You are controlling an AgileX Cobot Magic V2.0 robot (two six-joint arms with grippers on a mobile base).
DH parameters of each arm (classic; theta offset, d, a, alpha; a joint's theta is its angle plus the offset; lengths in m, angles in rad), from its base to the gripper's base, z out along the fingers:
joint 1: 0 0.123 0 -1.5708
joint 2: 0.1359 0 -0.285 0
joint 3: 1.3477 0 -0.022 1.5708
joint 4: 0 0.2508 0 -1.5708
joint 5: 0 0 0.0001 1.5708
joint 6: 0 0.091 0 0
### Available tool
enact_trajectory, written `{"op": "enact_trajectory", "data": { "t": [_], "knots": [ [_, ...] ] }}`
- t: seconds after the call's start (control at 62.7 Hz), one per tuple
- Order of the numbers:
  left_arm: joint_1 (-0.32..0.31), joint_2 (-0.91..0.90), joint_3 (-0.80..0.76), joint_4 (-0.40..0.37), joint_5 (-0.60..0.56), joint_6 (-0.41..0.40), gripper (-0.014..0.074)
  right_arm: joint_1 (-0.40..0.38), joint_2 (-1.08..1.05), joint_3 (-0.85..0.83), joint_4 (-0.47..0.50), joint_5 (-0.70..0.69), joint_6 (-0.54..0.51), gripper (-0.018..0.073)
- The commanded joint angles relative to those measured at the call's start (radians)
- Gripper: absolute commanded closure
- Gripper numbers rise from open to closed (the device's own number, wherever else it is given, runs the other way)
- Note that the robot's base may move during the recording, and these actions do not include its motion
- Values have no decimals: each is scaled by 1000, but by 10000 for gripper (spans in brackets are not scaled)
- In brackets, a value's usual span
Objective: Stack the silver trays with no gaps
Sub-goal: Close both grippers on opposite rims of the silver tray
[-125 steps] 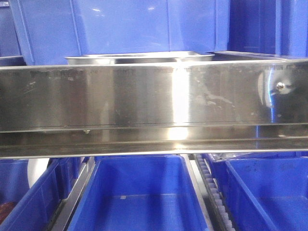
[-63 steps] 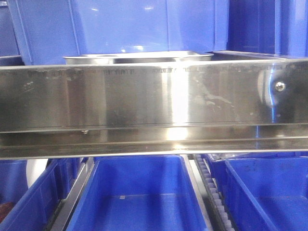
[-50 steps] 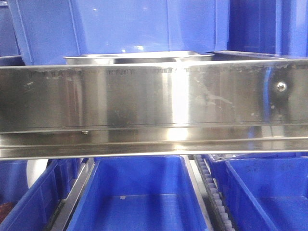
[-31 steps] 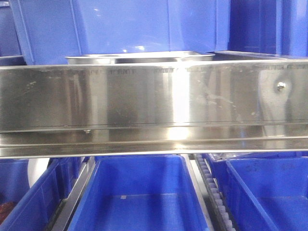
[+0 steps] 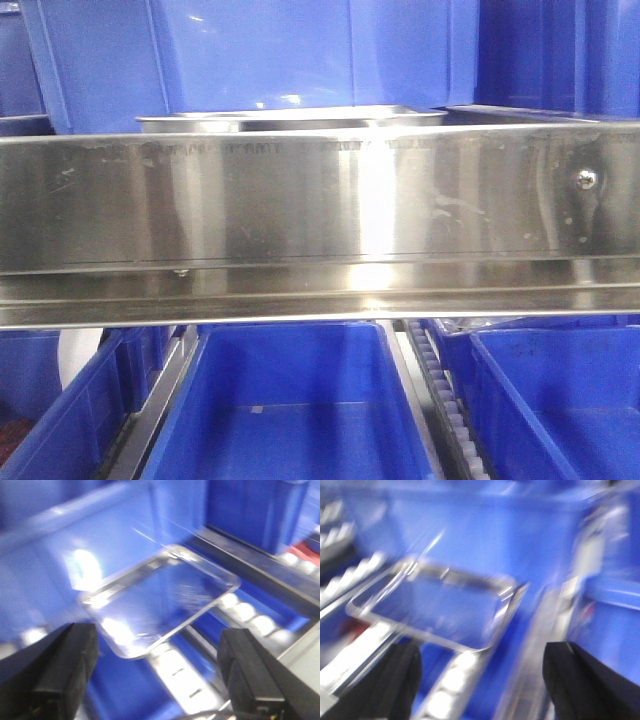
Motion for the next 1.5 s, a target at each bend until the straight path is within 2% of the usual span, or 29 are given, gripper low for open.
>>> {"op": "enact_trajectory", "data": {
  "t": [0.0, 0.064, 0.159, 0.335, 0.51, 0.686, 0.845, 1.1, 1.483],
  "knots": [
    [-11, 93, -125, 45, 16, -123, 185, 11, 116, -160, -4, 59, 53, -22],
    [-9, 175, -209, 136, 99, -258, 185, 11, 210, -271, -21, 145, 100, -22],
    [-9, 283, -290, 237, 169, -398, 185, 11, 317, -392, -43, 241, 148, -22],
    [-9, 416, -346, 244, 159, -513, 185, 11, 484, -573, -106, 370, 270, -22],
    [-9, 521, -346, 244, 154, -556, 185, 11, 616, -659, -179, 410, 303, -22],
    [-9, 594, -346, 258, 150, -564, 185, 11, 710, -673, -178, 404, 307, -22],
    [2, 633, -346, 292, 145, -635, 185, 12, 764, -673, -177, 377, 307, -22],
    [50, 656, -346, 265, 145, -637, 185, 15, 810, -673, -175, 350, 307, -22],
    [51, 703, -346, 264, 147, -637, 185, 17, 860, -673, -109, 320, 306, -22]
  ]
}}
